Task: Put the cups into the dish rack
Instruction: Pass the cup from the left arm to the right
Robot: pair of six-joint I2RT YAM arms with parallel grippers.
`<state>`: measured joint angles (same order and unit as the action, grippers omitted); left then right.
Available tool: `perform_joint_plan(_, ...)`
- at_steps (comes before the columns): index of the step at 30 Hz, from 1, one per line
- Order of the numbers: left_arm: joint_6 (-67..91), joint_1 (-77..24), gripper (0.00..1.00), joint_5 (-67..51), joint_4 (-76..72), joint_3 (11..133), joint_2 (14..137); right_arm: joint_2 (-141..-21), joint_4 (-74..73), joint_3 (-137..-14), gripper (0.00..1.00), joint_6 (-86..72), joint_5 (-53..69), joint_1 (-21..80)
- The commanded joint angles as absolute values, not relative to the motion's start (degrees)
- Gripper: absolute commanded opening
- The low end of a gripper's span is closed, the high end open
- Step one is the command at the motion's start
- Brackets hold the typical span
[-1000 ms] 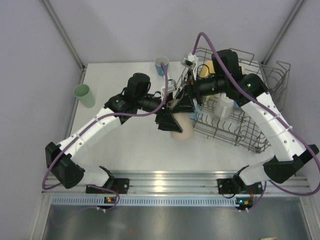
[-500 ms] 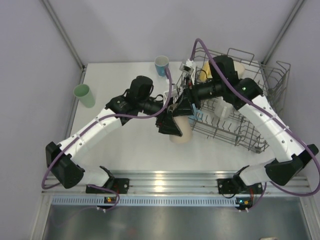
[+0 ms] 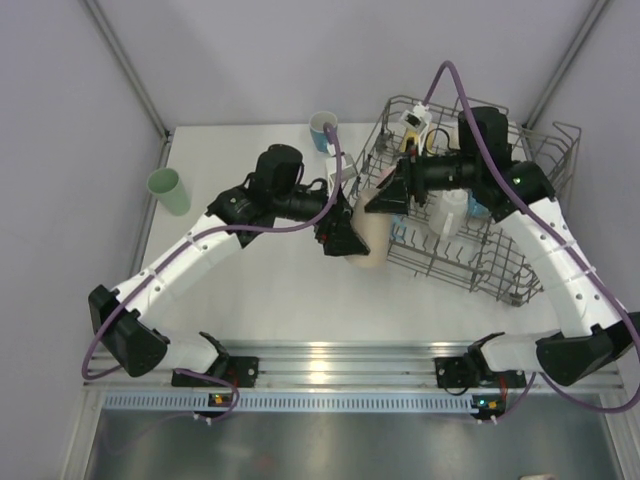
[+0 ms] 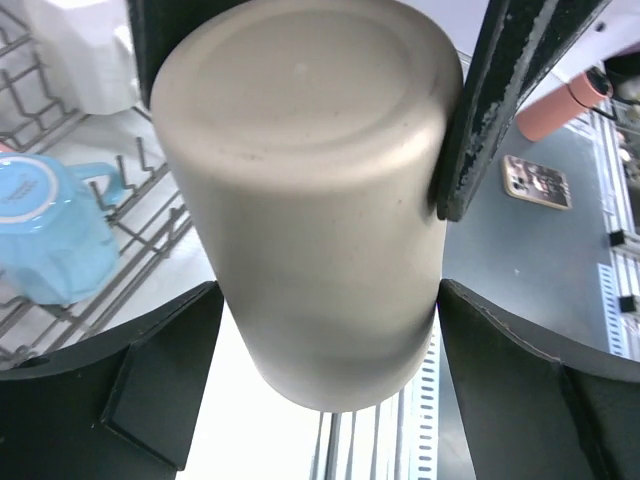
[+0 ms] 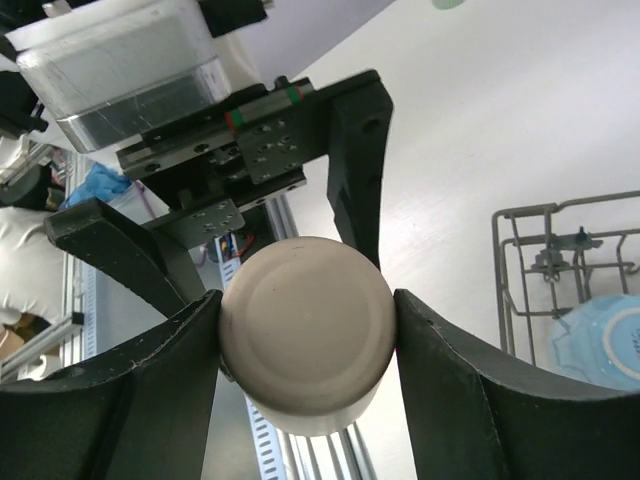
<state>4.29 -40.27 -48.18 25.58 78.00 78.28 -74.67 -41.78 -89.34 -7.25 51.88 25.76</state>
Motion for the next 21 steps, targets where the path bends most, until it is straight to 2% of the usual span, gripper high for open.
perform_joint_plan(1, 2.99, -39.64, 0.93, -40.53, 24.25, 80.15, 77.96, -73.30, -42.09, -93.24, 0.00, -9.76, 53.27, 25.05)
perform_joint_plan(5, 2.99, -39.20, 0.98, -37.01, 25.14, 81.65, 78.14, -73.57, -47.10, -96.85, 0.00, -6.95, 51.33, 23.03)
perform_joint_plan(9, 4.13, -38.32, 0.98, -32.18, 25.14, 82.88, 77.78, -73.74, -53.41, -101.06, 0.00, -4.58, 48.27, 17.68)
perform_joint_plan(15, 7.47, -36.48, 0.98, -22.09, 24.35, 83.15, 75.68, -74.44, -54.32, -102.14, 0.00, -4.22, 28.41, 14.85)
perform_joint_plan(21, 10.63, -36.12, 0.98, -16.27, 24.17, 82.09, 73.04, -72.33, -44.92, -97.38, 0.00, -6.86, 8.65, 14.94)
